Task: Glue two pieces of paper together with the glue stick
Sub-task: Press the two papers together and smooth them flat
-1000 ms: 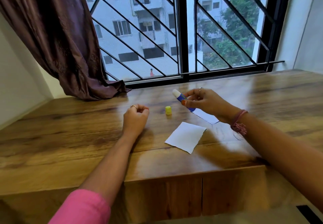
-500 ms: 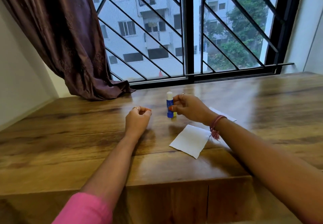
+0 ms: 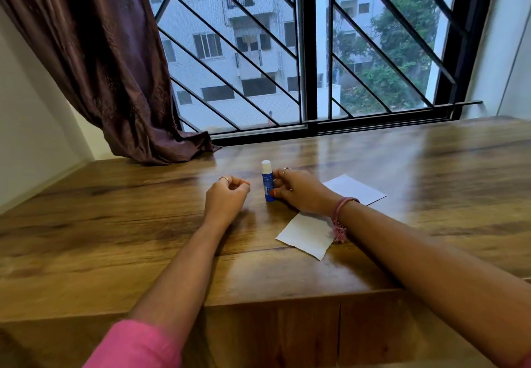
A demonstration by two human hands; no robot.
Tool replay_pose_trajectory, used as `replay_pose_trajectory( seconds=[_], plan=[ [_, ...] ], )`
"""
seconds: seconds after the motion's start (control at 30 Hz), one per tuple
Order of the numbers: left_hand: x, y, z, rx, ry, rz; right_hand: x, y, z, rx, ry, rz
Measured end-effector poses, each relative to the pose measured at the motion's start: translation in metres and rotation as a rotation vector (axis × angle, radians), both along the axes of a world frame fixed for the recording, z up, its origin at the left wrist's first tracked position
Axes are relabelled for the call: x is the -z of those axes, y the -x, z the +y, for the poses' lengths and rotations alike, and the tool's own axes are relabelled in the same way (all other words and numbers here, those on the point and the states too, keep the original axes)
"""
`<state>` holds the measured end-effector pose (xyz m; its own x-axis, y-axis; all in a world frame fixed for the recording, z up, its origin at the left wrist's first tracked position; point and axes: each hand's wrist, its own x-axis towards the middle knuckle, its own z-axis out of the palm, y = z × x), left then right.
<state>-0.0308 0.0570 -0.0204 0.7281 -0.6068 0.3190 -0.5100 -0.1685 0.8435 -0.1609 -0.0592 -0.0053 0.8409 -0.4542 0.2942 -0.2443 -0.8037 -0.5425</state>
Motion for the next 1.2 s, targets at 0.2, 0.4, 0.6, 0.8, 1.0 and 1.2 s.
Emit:
replay_pose_trajectory(
  seconds=[0.2, 0.4, 0.6, 0.8, 1.0, 1.2],
  plan=[
    [0.0, -0.002, 0.0, 0.001, -0.011, -0.003, -0.003, 0.003, 0.0, -0.017, 0.0, 0.009],
    [0.001, -0.002, -0.001, 0.007, -0.074, -0.045, -0.013, 0.015, 0.001, -0.006, 0.063, -0.017],
    [0.0, -0.001, 0.0, 0.04, -0.119, -0.047, -0.027, 0.048, -0.013, 0.105, 0.132, -0.16],
    [-0.001, 0.001, 0.002, 0.068, -0.131, -0.039, -0.021, 0.095, -0.041, 0.244, 0.116, -0.21],
    [-0.002, 0.001, 0.003, 0.071, -0.127, -0.035, -0.006, 0.134, -0.081, 0.437, 0.052, -0.102],
    [-0.003, 0.008, 0.008, 0.105, -0.088, -0.131, 0.001, 0.128, -0.086, 0.548, 0.046, 0.053]
  ],
)
